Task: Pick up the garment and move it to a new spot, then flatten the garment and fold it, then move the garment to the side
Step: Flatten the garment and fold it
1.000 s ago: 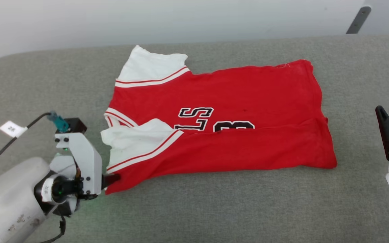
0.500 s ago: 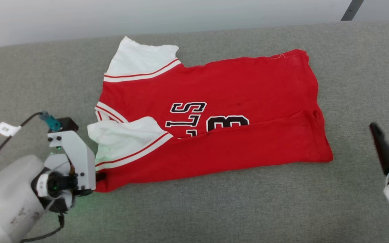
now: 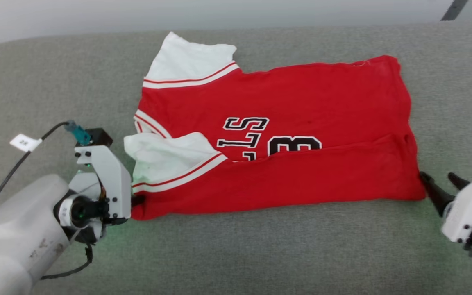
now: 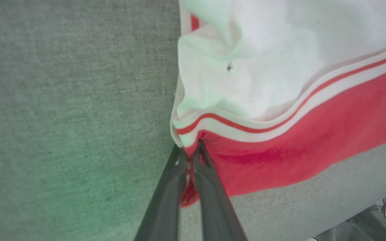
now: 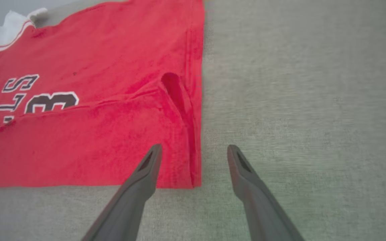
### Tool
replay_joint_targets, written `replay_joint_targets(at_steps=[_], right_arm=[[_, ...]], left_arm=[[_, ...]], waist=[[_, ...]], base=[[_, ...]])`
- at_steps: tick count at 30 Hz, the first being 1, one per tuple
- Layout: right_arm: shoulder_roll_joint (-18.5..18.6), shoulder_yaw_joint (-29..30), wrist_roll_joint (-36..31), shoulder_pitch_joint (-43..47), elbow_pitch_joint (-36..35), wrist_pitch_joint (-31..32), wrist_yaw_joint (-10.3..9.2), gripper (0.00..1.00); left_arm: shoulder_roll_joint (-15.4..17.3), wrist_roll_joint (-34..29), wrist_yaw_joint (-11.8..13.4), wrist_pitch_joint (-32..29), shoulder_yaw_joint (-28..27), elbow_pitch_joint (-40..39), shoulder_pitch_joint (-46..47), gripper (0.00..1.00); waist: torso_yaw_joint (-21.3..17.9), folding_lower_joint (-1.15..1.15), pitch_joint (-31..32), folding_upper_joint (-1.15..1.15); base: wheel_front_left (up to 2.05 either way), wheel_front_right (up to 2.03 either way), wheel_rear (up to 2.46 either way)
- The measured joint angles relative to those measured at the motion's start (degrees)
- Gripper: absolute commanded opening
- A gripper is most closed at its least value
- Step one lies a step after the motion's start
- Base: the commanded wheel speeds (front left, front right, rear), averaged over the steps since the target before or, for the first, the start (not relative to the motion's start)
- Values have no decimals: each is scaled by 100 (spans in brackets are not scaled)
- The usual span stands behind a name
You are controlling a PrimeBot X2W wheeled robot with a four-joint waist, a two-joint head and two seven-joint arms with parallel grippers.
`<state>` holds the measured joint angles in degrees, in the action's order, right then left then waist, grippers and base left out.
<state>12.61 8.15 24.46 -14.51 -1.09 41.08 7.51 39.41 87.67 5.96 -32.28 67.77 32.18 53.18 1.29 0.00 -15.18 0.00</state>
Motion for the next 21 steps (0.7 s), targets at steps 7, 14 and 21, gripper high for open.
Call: replay_joint_targets(at_steps=[7,14,21], right_arm=[[118,-275,-96,-463,1158,-57,0,100],[331,-517,-89,-907,1905,-126,2,0],[472,-653,65,-1080,2216,-264,3,0]], left_arm=[[-174,-57,-131,44,-25,35,152,0],[-299,-77,-252,115,-64,116,200,0],[-302,-51,-337,160,-116,197,193,0]], waist=[[216,0,-163,0],[379,0,-297,0],[414,0,-259,0]], base=[[0,0,0],[0,0,0],[0,0,0]])
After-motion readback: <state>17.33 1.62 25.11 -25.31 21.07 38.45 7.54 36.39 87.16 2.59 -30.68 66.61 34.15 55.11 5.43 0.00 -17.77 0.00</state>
